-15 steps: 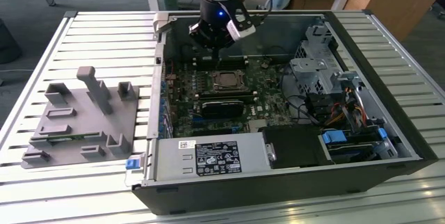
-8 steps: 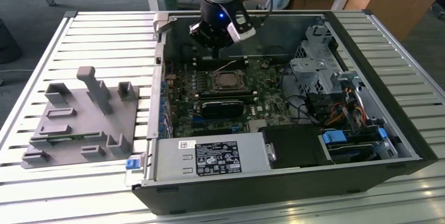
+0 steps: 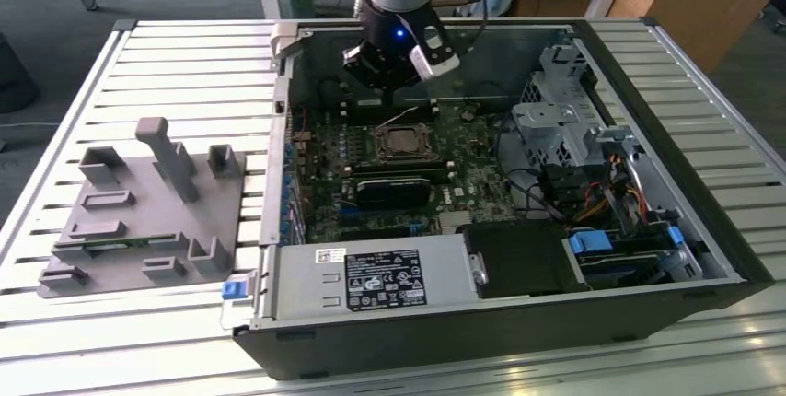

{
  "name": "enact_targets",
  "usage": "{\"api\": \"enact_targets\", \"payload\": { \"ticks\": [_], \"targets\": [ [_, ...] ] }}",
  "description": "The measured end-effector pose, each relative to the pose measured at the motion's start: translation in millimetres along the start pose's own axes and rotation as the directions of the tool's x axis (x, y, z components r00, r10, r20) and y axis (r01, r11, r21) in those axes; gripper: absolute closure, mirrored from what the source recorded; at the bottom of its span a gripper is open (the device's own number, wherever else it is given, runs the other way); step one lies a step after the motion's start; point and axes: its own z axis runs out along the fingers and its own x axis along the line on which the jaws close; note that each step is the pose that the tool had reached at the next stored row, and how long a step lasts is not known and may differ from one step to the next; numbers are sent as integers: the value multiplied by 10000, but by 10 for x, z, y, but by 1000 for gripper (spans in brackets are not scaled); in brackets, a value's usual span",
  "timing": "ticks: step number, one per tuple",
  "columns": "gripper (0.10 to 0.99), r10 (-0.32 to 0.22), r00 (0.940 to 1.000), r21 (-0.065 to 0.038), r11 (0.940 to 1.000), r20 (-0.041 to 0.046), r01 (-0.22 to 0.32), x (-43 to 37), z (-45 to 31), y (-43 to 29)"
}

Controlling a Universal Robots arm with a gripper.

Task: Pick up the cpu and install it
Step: 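Install the first cpu locking lever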

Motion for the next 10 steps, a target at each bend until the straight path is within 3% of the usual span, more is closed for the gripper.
{"api": "enact_targets", "payload": {
  "ticks": [10],
  "targets": [
    [980,-1,10000,4,10000,2,1,-60,78,-6]
  ]
}}
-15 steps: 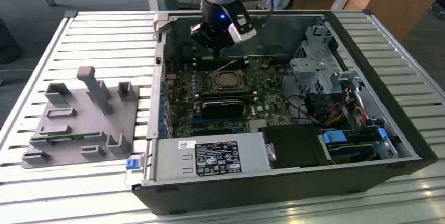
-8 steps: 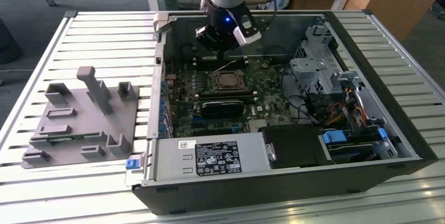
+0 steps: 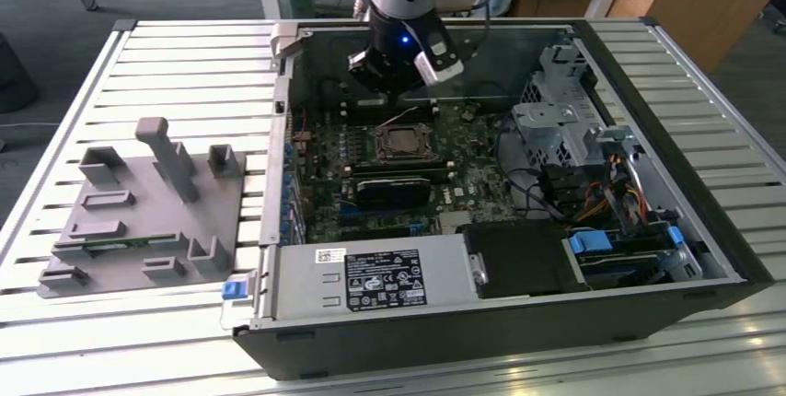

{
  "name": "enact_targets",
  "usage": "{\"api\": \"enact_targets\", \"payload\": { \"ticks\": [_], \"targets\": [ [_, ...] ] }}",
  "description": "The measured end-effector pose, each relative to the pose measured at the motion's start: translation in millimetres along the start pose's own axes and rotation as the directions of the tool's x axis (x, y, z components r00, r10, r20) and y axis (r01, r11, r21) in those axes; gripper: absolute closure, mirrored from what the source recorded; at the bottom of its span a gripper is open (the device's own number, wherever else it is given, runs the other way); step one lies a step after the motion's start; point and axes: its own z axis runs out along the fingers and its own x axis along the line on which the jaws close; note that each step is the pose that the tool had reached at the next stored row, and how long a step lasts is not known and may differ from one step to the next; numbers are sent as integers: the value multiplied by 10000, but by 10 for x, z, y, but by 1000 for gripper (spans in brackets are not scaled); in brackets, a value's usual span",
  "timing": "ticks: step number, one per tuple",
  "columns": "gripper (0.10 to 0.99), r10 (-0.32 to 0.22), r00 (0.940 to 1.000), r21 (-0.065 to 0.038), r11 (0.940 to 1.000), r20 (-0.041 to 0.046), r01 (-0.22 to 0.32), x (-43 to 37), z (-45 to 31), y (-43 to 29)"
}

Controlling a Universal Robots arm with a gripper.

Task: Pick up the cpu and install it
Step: 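Install the first cpu locking lever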

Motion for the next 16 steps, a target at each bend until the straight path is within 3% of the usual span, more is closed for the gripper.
{"api": "enact_targets", "payload": {
  "ticks": [7,16],
  "targets": [
    [980,0,10000,0,10000,0,0,-75,74,8],
    [980,0,10000,8,10000,1,0,-111,159,18]
  ]
}}
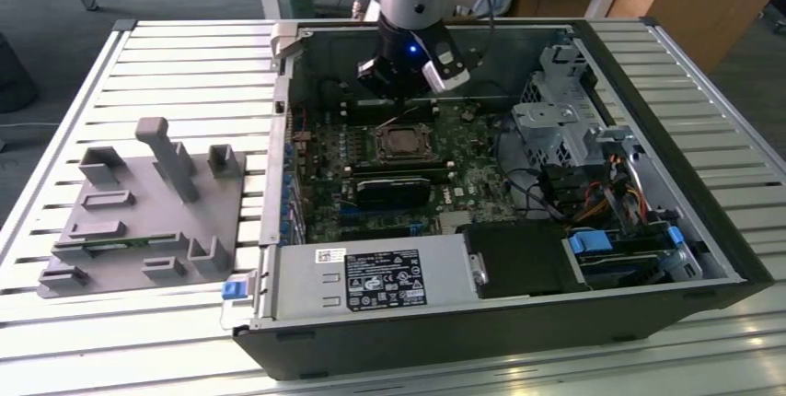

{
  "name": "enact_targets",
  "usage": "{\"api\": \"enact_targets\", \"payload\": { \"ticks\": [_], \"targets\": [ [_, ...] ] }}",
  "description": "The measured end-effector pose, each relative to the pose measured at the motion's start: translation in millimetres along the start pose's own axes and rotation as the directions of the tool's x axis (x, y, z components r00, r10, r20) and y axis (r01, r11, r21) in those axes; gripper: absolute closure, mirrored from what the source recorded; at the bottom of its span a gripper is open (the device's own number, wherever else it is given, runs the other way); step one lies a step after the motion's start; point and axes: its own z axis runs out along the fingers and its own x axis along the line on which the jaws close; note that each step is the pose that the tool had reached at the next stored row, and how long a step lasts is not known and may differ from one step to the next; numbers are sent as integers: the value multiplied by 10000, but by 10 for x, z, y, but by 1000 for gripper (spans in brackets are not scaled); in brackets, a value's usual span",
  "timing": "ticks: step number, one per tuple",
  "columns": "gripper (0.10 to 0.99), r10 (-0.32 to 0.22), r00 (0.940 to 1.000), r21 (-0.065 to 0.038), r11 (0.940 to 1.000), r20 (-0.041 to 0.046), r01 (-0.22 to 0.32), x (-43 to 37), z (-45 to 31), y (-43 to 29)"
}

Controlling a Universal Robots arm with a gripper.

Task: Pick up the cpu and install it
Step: 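Install the first cpu locking lever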

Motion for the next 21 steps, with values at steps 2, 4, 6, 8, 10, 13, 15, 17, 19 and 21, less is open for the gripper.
{"api": "enact_targets", "payload": {
  "ticks": [2,4,6,8,10,13,15,17,19,21],
  "targets": [
    [980,0,10000,1,10000,0,0,-14,12,1],
    [980,1,10000,9,10000,-2,-1,-32,23,4],
    [980,2,10000,19,10000,-2,-2,-54,35,7],
    [980,1,10000,21,10000,-4,-1,-80,47,10],
    [980,0,10000,21,10000,-4,0,-98,59,12],
    [980,1,10000,21,10000,-5,-1,-129,79,16],
    [980,1,10000,21,10000,-5,-1,-149,94,19],
    [980,2,10000,21,10000,-5,-2,-164,111,22],
    [980,1,10000,22,10000,-5,-1,-176,130,22],
    [980,1,10000,22,10000,-6,-1,-182,150,20]
  ]
}}
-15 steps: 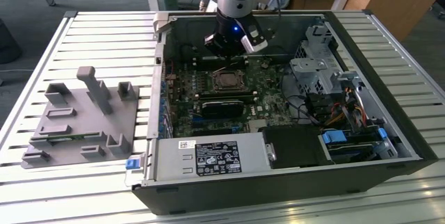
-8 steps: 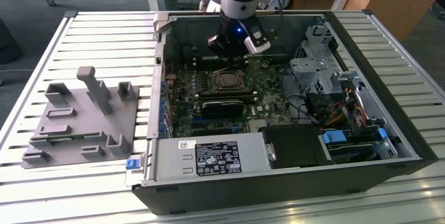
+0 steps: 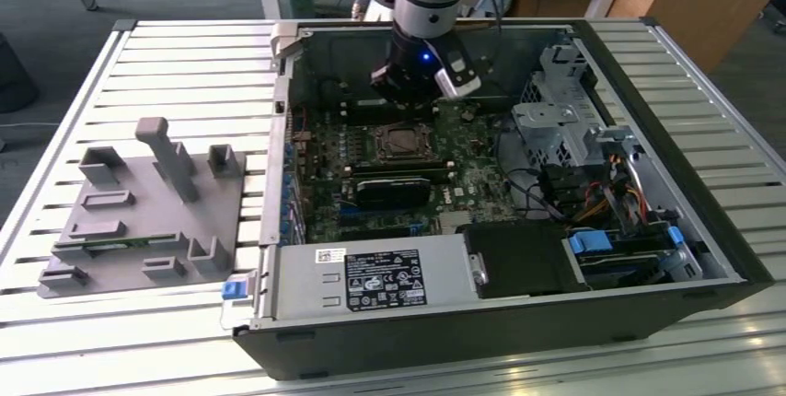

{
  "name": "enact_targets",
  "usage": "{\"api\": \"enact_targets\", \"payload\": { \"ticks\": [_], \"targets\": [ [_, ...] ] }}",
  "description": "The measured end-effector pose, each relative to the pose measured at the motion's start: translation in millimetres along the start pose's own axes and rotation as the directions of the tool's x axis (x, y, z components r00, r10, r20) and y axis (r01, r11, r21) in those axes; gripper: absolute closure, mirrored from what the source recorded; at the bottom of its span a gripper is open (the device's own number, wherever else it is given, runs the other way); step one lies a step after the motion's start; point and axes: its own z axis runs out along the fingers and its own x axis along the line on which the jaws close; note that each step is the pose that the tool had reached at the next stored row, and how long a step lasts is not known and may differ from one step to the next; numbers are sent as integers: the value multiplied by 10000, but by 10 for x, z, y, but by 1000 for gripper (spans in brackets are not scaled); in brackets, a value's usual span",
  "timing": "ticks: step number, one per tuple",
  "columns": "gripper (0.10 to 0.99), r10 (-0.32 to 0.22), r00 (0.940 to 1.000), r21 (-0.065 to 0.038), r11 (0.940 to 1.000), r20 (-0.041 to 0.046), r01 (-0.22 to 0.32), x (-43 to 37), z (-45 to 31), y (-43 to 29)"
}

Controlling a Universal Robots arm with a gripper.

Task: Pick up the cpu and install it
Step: 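Install the first cpu locking lever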

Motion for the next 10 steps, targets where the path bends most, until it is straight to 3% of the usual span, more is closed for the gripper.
{"api": "enact_targets", "payload": {
  "ticks": [4,10],
  "targets": [
    [980,1,10000,0,10000,0,-1,-9,40,-3],
    [980,1,10000,0,10000,1,-1,-10,34,-2]
  ]
}}
